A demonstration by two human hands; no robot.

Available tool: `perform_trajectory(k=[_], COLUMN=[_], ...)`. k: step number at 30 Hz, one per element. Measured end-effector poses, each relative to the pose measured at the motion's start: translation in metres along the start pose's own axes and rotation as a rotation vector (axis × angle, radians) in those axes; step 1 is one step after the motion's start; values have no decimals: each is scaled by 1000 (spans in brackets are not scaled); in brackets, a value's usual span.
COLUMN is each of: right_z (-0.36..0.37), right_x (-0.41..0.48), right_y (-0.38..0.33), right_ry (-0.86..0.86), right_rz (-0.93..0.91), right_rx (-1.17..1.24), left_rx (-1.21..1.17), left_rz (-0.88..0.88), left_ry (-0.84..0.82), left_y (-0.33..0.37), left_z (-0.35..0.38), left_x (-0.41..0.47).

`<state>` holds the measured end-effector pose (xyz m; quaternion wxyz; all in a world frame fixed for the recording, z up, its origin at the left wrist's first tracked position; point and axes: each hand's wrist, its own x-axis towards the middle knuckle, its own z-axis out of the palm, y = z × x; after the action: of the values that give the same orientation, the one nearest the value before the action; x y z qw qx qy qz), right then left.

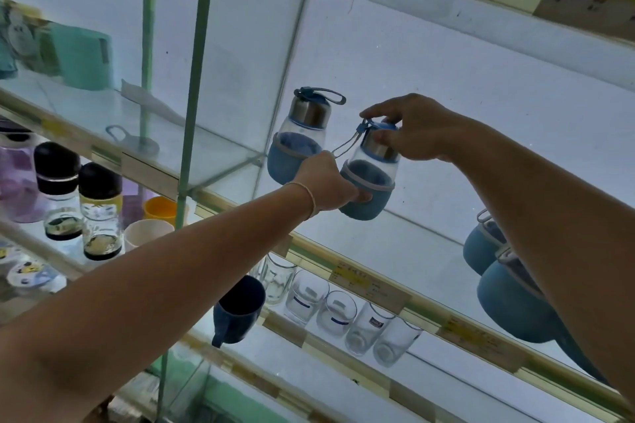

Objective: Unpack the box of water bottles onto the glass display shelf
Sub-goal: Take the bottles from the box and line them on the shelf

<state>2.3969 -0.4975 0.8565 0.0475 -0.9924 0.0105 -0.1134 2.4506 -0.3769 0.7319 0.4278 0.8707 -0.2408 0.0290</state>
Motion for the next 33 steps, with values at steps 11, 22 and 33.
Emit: perform_trajectory(k=[11,22,33], right_z=[-21,-38,-39], right_x=[-21,-44,-48], right_y=[18,48,54], right_ry=[-34,-79,-118], right_rz=[30,41,52], right_rx=[-167,-323,-482], left_rx=[-102,-167,-253], left_rz=[-1,-27,-29], left_ry=[-104,-147,-83], left_y=[30,63,67], left_z=[17,55,75], left_x=[-8,-12,-23])
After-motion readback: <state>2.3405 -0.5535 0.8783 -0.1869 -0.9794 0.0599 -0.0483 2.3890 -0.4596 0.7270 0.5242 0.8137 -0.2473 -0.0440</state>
